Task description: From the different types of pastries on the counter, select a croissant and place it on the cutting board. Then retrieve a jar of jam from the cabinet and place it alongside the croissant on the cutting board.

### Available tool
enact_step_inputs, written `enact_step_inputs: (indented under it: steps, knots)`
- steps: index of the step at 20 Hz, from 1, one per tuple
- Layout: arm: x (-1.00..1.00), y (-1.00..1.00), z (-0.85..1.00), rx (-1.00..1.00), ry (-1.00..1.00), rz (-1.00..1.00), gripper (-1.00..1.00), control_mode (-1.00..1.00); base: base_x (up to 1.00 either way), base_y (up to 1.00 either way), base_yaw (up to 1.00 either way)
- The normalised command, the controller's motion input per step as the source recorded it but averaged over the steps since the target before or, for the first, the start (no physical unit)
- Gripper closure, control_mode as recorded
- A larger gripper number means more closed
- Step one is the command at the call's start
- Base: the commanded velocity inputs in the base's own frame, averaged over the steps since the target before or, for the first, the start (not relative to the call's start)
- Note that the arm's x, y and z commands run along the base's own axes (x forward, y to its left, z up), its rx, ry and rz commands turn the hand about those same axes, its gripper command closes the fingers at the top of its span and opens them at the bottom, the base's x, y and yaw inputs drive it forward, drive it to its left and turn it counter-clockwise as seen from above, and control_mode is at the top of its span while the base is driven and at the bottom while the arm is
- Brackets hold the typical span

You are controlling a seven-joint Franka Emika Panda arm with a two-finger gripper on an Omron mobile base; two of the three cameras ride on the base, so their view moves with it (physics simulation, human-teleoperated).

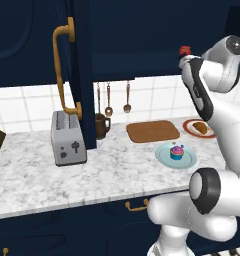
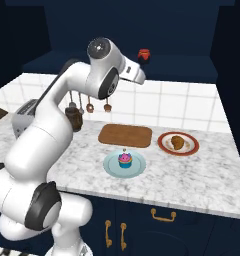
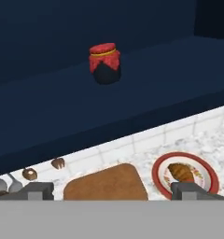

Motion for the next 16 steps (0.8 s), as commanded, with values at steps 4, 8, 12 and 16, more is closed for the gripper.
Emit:
enact_step_inputs:
  steps: [4, 8, 12, 16]
  knots:
    - [-0.15, 0.0, 0.62, -0.17, -0.06, 0.21, -1.0, -1.0, 0.0, 0.0, 0.0]
    - [-0.27, -0.13, 0.74, -0.12, 0.0, 0.25, -1.0, -1.0, 0.0, 0.0, 0.0]
    - [0.12, 0.02, 0.05, -0.02, 0.29, -0.03, -1.0, -1.0, 0.0, 0.0, 0.0]
    - [0.1, -0.05, 0.21, 0.0, 0.04, -0.26, -1.0, -1.0, 0.0, 0.0, 0.0]
